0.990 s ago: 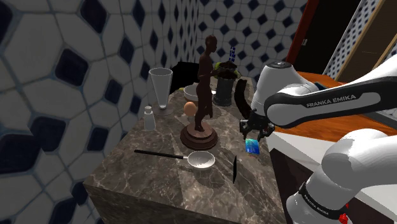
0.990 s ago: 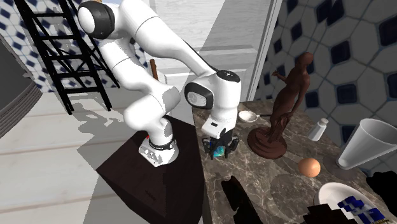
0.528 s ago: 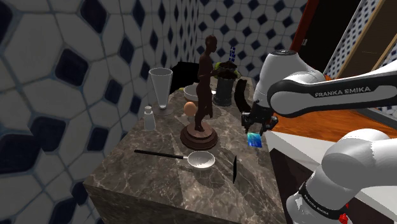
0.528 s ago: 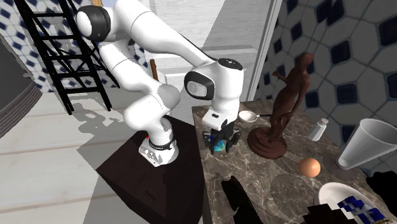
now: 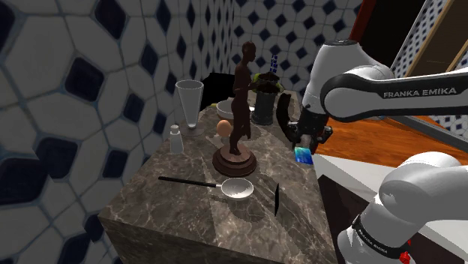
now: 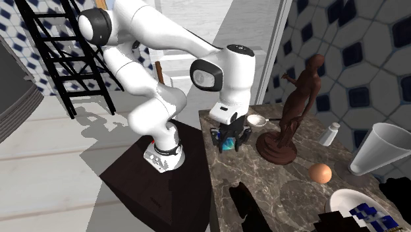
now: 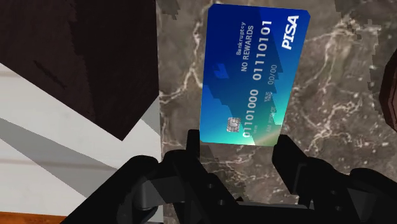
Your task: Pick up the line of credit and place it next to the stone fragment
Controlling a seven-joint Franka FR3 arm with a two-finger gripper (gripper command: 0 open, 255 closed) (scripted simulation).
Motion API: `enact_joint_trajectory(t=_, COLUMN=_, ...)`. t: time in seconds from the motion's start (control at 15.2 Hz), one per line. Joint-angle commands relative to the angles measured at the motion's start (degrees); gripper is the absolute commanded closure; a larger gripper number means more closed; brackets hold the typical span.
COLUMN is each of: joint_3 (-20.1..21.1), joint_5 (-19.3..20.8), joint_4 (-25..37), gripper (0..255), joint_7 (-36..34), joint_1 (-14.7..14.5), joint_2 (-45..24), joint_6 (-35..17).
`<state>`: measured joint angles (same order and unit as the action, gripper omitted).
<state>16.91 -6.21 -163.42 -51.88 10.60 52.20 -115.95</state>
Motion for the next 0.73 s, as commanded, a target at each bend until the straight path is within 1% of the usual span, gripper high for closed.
enact_joint_trajectory(t=0.0, joint_3=-0.4, joint_5=0.3, joint_4=1.2, gripper=255, joint_7=0.3, joint_1=0.2, joint_2=0.5, joint_6=1.8)
enact_joint_trajectory(t=0.66, joint_3=-1.9, joint_5=1.5, joint_4=8.4, gripper=255, joint_7=1.0, joint_1=0.9, joint_2=1.6, joint_6=9.9)
